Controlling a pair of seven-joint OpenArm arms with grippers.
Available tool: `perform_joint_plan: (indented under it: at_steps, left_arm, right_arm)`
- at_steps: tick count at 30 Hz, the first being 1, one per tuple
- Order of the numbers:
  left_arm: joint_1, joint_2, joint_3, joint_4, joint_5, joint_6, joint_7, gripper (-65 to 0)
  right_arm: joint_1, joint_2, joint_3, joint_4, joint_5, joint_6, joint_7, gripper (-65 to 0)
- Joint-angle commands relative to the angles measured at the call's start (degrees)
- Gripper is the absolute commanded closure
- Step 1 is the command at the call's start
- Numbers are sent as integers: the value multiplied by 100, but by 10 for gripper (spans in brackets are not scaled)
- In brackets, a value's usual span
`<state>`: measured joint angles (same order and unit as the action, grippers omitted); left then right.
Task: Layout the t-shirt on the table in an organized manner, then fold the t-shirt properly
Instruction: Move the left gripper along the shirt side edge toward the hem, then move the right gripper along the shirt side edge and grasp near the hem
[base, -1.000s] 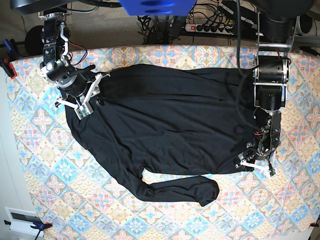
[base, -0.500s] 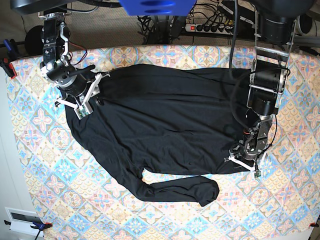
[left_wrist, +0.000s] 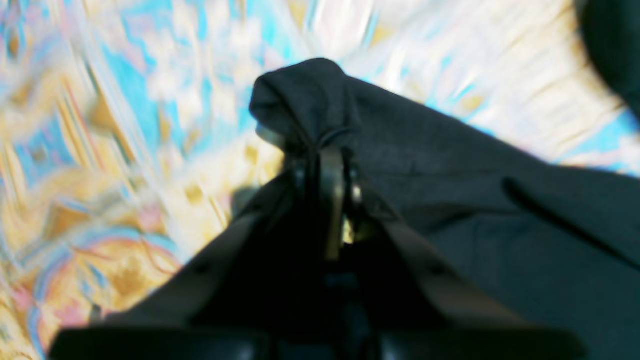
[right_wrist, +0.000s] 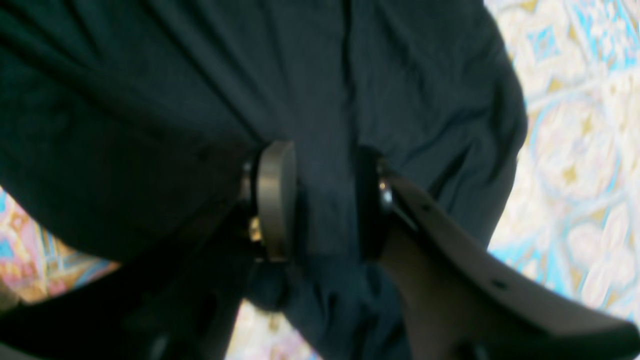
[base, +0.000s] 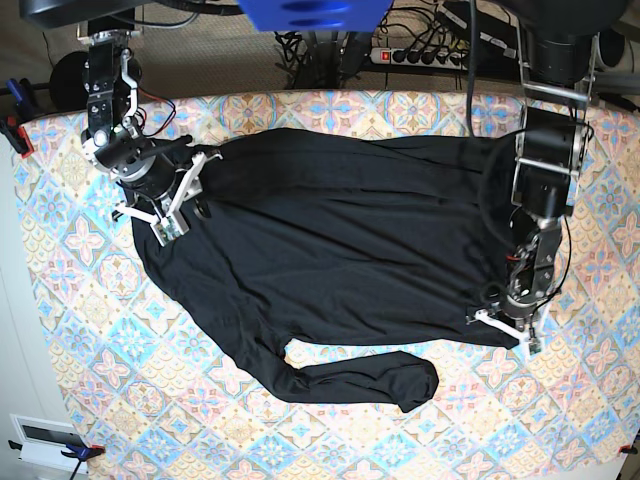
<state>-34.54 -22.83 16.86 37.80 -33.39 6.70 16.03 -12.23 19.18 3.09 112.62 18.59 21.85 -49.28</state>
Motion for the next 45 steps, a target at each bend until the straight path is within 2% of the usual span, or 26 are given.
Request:
perform_joint_plan:
  at_steps: [1, 4, 7, 14, 20, 25, 31, 36, 39, 41, 45]
  left_arm:
    - [30, -60, -214, 356, 46, 11, -96, 0]
    - [575, -201, -618, 1191, 55, 11, -87, 0]
    - [883, -288, -697, 1534, 55, 11, -78, 0]
    - [1041, -315, -697, 1578, 46, 11, -78, 0]
    - [1041, -315, -697, 1578, 46, 11, -78, 0]
    - [1041, -306, -697, 1587, 29, 11, -78, 0]
    - [1033, -288, -706, 1587, 11, 11, 309, 0]
    - [1033, -280, -706, 1587, 11, 11, 326, 0]
    - [1041, -280, -706, 1587, 11, 11, 326, 0]
    - [1041, -280, -706, 1587, 11, 11, 326, 0]
    - [1041, -280, -706, 1587, 11, 11, 326, 0]
  right_arm:
    - [225, 56, 3, 57, 71, -9, 158, -190]
    - [506, 56, -94, -163, 71, -9, 158, -190]
    - [911, 56, -208, -550, 71, -9, 158, -190]
    - [1860, 56, -780, -1886, 71, -9, 167, -193]
    - [3047, 56, -1281, -3275, 71, -9, 185, -194]
    - [3926, 56, -1413, -4321, 71, -9, 519, -194]
    - [4717, 56, -1413, -5798, 71, -9, 1081, -194]
    - [5051, 56, -1369, -6809, 71, -9, 1899, -191]
    - [5060, 56, -1369, -7213, 71, -9, 2207, -194]
    - [5060, 56, -1369, -7345, 88, -9, 2242, -210]
    - [5060, 56, -1395, -7389, 88, -9, 2224, -315]
